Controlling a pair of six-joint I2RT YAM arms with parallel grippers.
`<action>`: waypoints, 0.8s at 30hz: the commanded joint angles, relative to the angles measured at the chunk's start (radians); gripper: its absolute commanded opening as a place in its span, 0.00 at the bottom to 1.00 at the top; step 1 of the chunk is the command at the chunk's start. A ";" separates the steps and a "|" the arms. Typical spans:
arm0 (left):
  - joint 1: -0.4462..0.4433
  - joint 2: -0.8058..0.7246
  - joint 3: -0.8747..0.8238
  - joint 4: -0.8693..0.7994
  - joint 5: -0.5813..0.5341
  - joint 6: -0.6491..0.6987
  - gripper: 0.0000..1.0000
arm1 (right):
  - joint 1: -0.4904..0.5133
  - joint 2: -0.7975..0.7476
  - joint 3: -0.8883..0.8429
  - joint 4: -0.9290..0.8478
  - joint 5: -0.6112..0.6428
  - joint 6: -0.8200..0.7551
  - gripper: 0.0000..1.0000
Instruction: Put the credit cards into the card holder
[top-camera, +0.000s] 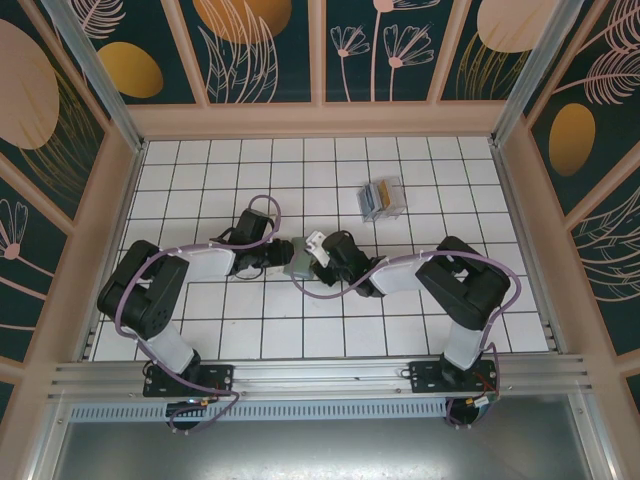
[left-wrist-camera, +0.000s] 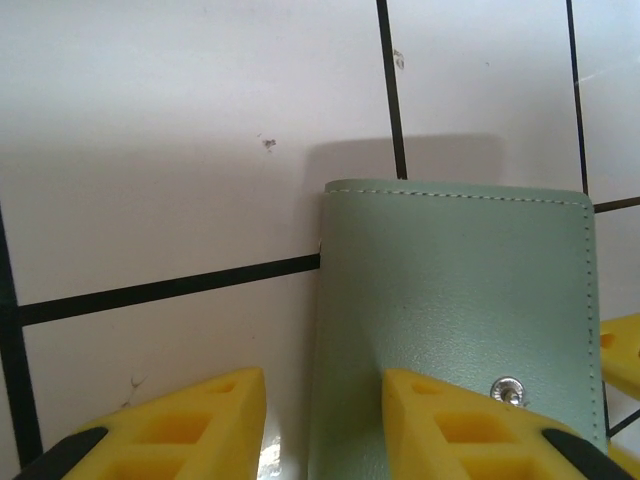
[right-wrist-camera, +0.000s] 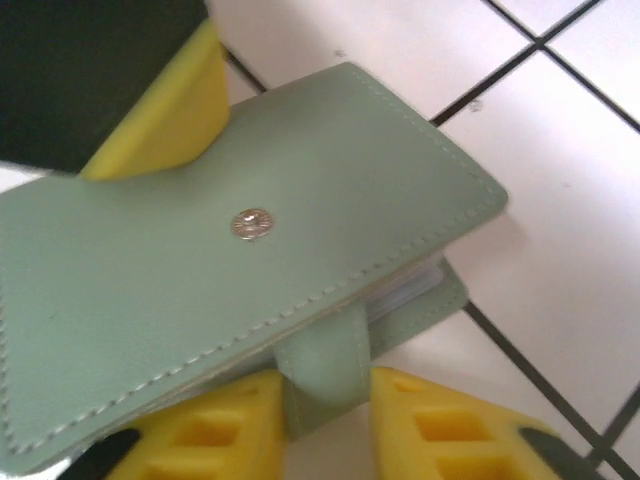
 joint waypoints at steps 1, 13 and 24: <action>-0.004 0.019 0.020 -0.007 0.005 -0.005 0.37 | -0.005 -0.015 -0.036 0.098 0.046 0.006 0.21; -0.006 0.067 0.011 0.039 0.011 -0.040 0.37 | -0.059 -0.094 -0.247 0.460 0.053 0.319 0.22; -0.020 0.052 0.037 0.035 0.003 -0.037 0.37 | -0.140 -0.136 -0.325 0.588 -0.179 0.443 0.37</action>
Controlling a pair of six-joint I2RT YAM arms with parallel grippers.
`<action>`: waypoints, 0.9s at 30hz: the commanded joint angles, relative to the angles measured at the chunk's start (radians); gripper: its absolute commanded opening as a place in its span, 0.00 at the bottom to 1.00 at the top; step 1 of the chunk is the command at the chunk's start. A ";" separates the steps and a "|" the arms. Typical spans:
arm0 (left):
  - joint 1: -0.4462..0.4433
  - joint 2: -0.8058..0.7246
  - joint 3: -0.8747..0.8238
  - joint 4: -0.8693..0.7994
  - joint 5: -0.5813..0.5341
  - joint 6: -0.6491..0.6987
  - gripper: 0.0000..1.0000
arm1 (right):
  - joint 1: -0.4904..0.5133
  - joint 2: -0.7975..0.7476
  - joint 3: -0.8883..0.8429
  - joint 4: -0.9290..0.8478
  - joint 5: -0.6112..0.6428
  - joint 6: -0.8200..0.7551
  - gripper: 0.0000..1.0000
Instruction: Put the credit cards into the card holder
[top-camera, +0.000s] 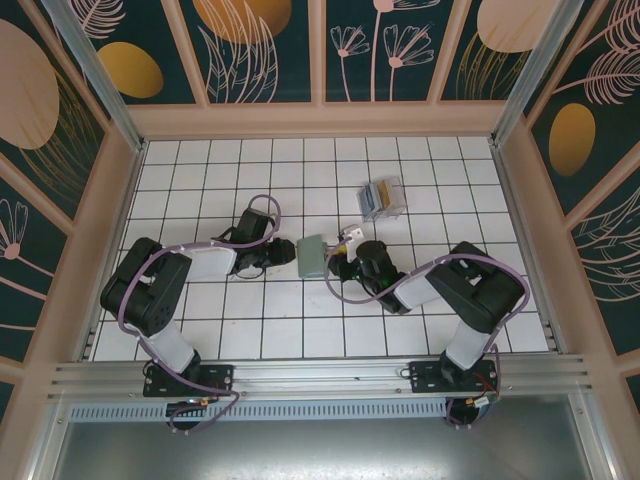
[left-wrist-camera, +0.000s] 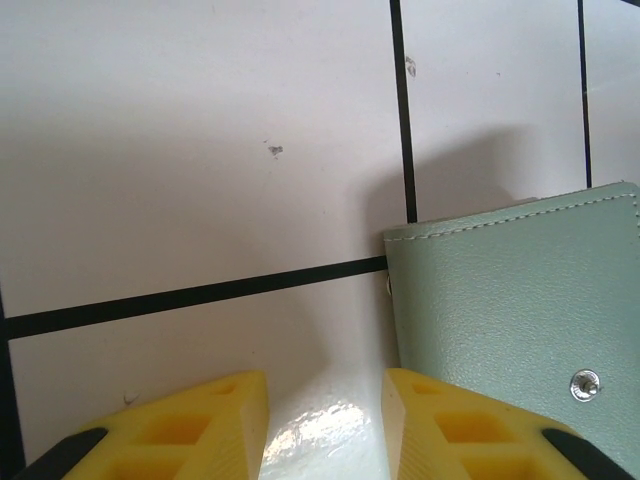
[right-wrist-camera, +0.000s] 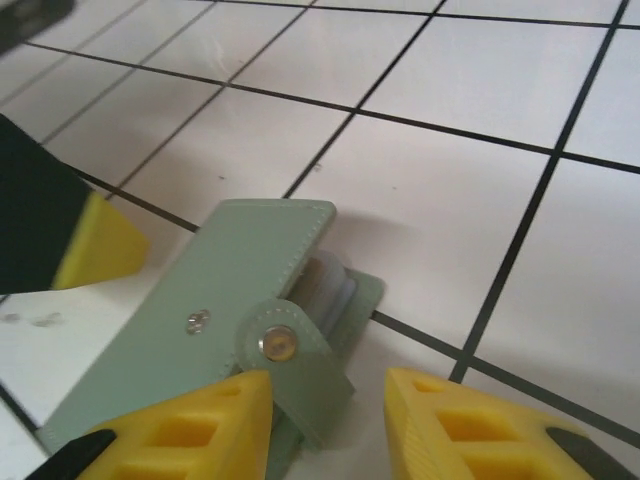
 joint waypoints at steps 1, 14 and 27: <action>-0.022 0.031 0.032 0.020 -0.008 0.001 0.37 | -0.039 -0.076 -0.032 0.073 -0.138 0.086 0.37; -0.076 0.109 0.160 -0.074 -0.118 0.054 0.38 | -0.064 -0.160 0.150 -0.445 -0.242 0.403 0.43; -0.094 0.106 0.118 -0.058 -0.086 0.017 0.39 | -0.019 0.006 0.485 -1.037 -0.062 0.591 0.42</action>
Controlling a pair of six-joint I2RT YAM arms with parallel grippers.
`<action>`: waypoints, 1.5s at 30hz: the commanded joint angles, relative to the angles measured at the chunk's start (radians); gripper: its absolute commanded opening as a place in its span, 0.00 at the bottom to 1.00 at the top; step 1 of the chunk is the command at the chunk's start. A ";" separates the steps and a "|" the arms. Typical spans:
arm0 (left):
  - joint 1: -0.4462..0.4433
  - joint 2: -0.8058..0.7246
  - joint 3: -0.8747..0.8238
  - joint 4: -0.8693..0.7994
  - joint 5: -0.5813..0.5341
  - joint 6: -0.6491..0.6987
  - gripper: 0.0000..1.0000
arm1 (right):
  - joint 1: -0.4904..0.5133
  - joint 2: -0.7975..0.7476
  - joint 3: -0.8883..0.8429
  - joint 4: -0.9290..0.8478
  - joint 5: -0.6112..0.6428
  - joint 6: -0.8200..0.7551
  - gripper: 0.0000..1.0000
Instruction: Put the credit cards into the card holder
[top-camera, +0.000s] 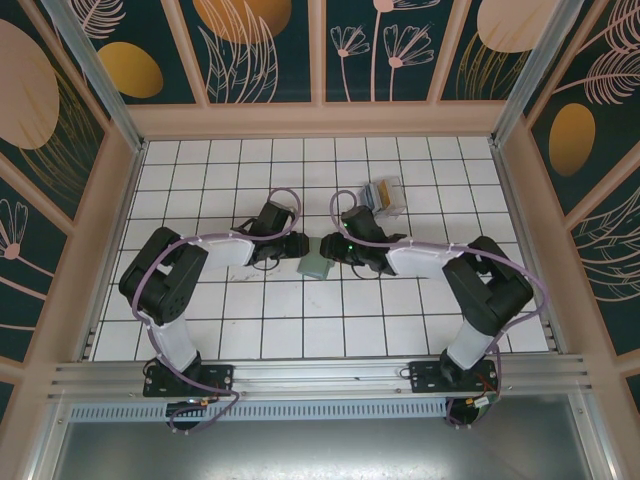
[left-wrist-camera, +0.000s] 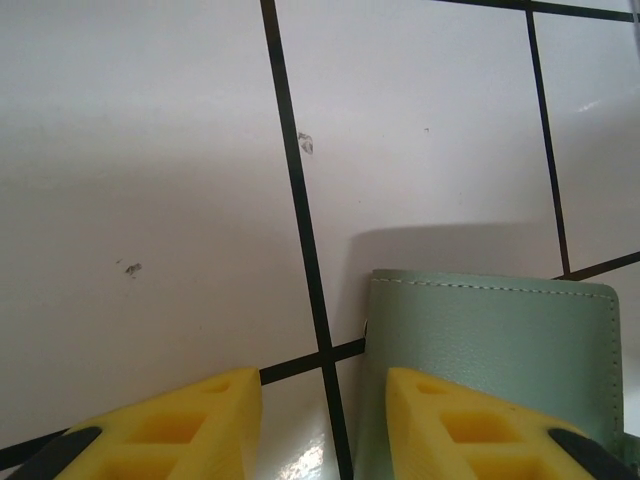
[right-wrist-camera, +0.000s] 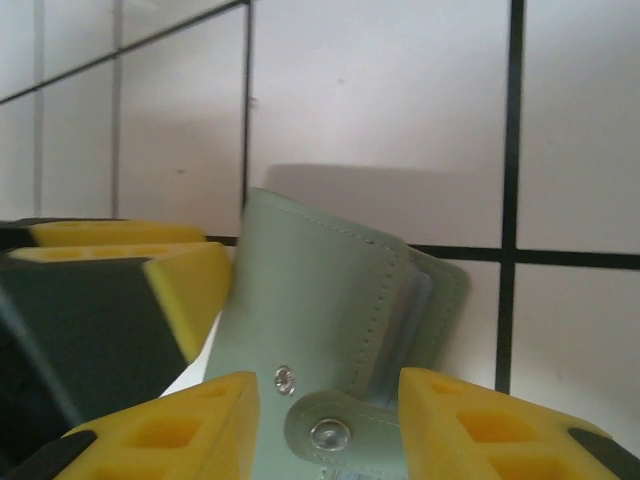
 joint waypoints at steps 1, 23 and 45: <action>-0.008 -0.004 -0.038 -0.009 0.028 -0.012 0.39 | 0.031 0.024 0.073 -0.198 0.094 0.047 0.42; -0.009 -0.018 -0.088 0.046 0.076 -0.033 0.38 | 0.130 0.067 0.195 -0.346 0.353 0.098 0.34; -0.008 0.012 -0.097 0.072 0.099 -0.052 0.37 | 0.148 0.056 0.236 -0.357 0.384 0.081 0.32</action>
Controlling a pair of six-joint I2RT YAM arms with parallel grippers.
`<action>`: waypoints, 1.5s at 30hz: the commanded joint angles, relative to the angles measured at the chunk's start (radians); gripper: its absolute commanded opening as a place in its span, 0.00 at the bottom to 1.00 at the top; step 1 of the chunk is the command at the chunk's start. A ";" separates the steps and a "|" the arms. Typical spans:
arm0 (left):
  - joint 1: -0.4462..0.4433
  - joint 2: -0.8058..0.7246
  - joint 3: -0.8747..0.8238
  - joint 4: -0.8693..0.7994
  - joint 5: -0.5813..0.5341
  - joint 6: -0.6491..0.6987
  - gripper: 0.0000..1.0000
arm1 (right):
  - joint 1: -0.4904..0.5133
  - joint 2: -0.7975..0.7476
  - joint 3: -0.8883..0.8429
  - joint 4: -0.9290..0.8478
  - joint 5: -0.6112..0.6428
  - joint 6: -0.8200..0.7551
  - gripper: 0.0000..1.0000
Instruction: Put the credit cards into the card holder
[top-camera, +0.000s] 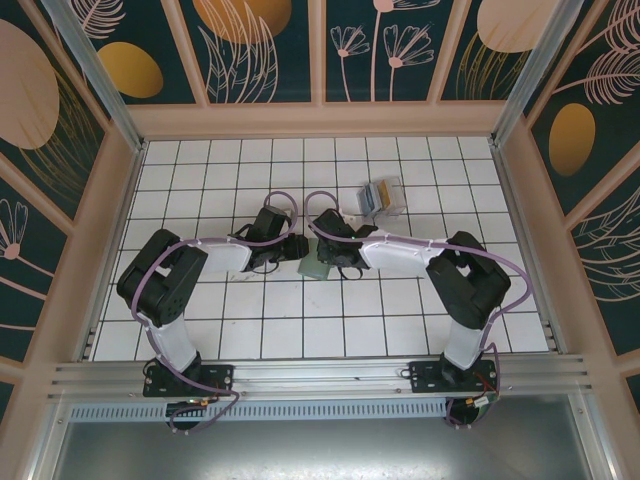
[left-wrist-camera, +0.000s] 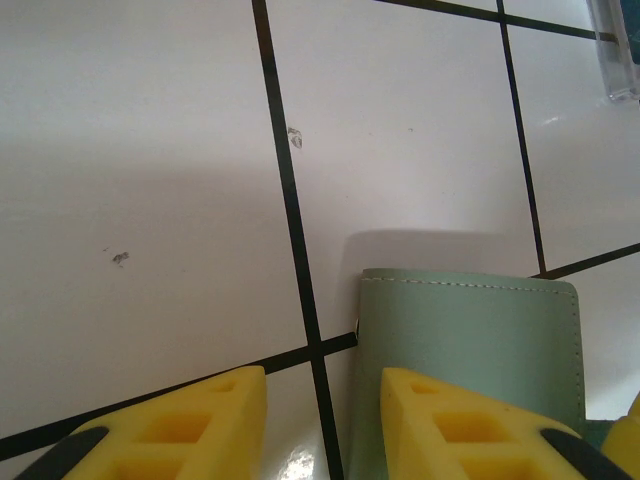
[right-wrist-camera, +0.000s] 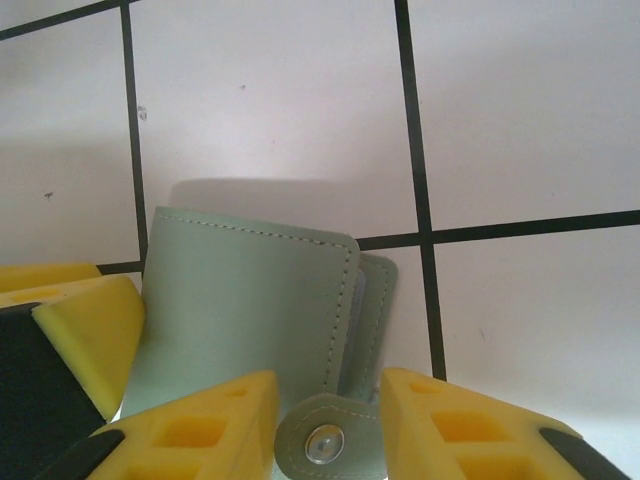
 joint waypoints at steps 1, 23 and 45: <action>-0.012 0.025 -0.028 -0.043 0.068 -0.019 0.37 | 0.008 -0.037 0.023 -0.024 0.021 0.001 0.31; -0.012 0.017 -0.040 -0.019 0.122 -0.041 0.35 | 0.012 -0.083 -0.045 0.050 -0.004 0.001 0.00; -0.012 0.019 -0.097 0.062 0.176 -0.087 0.30 | 0.010 -0.007 -0.111 0.221 -0.117 0.031 0.00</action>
